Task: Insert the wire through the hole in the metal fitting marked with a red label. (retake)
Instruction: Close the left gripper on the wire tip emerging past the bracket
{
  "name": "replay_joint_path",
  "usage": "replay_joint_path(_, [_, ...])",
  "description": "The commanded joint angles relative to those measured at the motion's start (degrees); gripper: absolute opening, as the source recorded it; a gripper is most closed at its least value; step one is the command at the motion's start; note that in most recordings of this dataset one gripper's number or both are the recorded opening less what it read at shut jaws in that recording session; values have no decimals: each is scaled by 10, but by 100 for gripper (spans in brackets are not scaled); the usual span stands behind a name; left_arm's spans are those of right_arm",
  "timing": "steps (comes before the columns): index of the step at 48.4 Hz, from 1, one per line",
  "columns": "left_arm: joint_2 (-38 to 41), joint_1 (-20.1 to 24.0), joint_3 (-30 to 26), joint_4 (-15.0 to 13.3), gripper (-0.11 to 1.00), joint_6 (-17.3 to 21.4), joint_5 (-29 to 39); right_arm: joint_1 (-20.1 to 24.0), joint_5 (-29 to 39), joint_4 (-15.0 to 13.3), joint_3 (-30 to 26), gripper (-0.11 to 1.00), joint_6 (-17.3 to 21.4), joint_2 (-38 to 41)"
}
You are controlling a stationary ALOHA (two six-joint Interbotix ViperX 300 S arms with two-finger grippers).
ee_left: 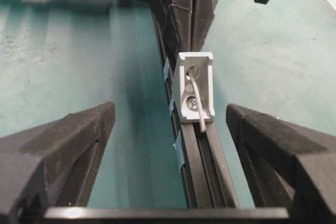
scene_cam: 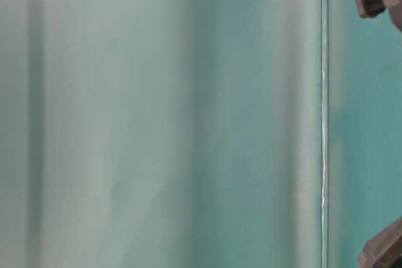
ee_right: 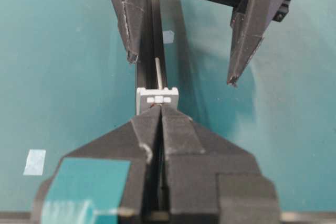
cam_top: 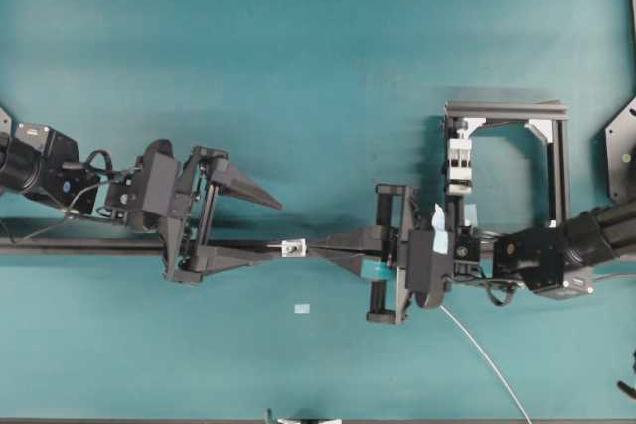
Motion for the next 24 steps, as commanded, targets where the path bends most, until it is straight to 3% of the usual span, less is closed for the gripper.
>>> replay_joint_path(1, [-18, -2, -5, 2, 77, 0, -3, -5, -3, -4, -11, 3, -1, -8])
replay_joint_path(12, [-18, -4, -14, 2, 77, -4, 25, -7, 4, -5, -13, 3, -1, -8])
replay_joint_path(24, [-27, -4, -35, 3, 77, -61, 98, -7, 5, -5, -13, 3, -1, -7])
